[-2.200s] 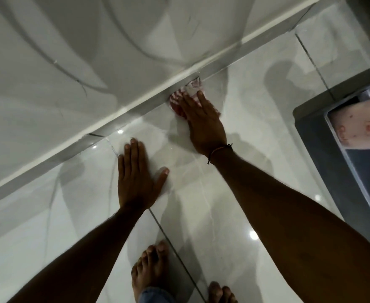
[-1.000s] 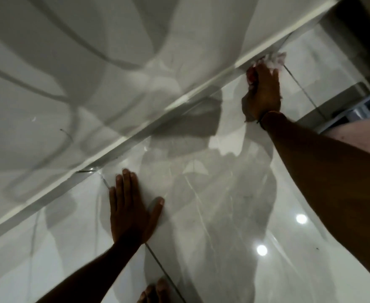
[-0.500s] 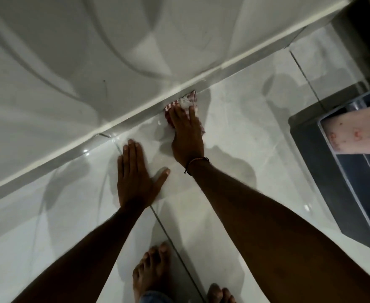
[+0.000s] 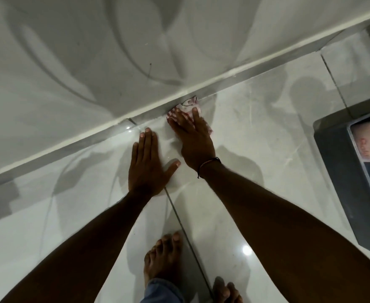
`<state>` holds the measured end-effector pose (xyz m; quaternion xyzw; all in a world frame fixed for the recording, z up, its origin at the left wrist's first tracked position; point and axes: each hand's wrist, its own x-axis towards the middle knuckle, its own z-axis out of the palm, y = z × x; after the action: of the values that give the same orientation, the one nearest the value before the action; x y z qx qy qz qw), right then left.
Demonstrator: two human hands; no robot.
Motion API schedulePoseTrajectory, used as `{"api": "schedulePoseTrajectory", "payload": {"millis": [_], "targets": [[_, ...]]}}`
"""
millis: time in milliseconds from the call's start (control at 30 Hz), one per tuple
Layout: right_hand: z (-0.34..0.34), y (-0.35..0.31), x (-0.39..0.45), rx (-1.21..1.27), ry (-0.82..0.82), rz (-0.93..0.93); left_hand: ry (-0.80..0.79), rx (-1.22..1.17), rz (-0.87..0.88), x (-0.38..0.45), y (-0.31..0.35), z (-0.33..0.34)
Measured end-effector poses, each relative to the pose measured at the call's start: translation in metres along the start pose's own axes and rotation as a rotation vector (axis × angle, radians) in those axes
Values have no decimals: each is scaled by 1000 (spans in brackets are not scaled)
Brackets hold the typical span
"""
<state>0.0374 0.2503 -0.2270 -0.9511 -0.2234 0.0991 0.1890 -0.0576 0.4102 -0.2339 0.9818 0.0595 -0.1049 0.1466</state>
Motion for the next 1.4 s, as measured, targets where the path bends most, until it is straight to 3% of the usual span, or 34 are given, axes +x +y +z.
{"api": "schedulePoseTrajectory", "payload": {"millis": [333,567,733,833,967,1100,1167,1267,1400], "targets": [[-11,51,2,-26,116,-1,-1,37,60,8,-13,-7],[-60,175,23,-169,98,169,21,78,64,14,-17,-4],[-109,232,26,-196,171,146,53,98,71,14,-17,-2],[-130,257,33,-185,246,266,69,97,81,14,-15,-3],[-141,285,51,-76,224,464,81,114,73,15,-15,-1],[-140,289,57,77,319,700,75,114,67,16,-15,-1],[-143,281,60,125,325,715,69,112,59,17,-14,-1],[-133,249,52,160,328,631,63,111,70,16,-16,-2],[-77,178,32,77,393,367,71,109,86,13,-14,-3]]}}
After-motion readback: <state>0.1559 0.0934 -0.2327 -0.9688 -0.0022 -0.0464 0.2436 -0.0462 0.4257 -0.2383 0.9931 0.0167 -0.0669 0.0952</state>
